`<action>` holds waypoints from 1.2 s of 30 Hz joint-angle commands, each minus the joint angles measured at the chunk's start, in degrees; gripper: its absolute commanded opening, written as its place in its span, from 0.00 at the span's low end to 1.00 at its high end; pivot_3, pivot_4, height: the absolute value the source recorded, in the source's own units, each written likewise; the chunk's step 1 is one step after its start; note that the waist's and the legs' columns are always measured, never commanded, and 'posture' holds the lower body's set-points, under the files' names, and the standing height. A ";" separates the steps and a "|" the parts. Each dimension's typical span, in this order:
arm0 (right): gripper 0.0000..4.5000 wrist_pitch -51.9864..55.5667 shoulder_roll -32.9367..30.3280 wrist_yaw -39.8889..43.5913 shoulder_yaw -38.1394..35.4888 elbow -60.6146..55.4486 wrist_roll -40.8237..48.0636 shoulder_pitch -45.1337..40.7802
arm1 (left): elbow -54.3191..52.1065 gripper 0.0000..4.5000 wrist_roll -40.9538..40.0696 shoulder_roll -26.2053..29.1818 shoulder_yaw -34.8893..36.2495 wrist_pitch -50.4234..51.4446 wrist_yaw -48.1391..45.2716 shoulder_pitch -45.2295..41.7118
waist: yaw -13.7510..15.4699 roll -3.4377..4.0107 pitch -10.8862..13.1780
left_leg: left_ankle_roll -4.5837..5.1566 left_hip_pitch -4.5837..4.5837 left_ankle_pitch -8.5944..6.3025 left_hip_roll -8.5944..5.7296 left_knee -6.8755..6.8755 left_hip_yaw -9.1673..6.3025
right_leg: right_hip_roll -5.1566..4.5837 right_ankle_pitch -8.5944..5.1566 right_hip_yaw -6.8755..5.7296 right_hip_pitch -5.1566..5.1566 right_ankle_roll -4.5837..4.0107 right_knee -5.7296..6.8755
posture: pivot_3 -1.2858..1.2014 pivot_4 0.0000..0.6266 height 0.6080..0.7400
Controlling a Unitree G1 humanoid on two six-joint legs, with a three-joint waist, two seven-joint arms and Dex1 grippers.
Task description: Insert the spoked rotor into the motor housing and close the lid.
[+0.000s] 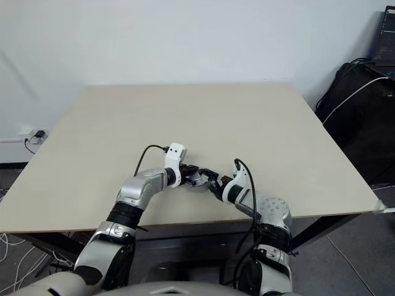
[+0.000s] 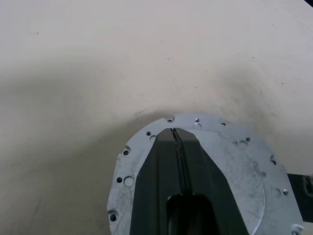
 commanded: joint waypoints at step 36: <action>0.27 0.40 2.86 -2.32 -3.50 -4.36 8.85 2.93 | -26.77 0.00 -1.96 -6.34 9.03 -15.88 16.87 23.58 | -0.04 0.25 -0.04 | 0.02 -0.17 -0.01 0.01 -0.01 -0.01 | -0.14 0.11 0.16 -0.15 -0.19 0.00 | 0.52 0.00 1.00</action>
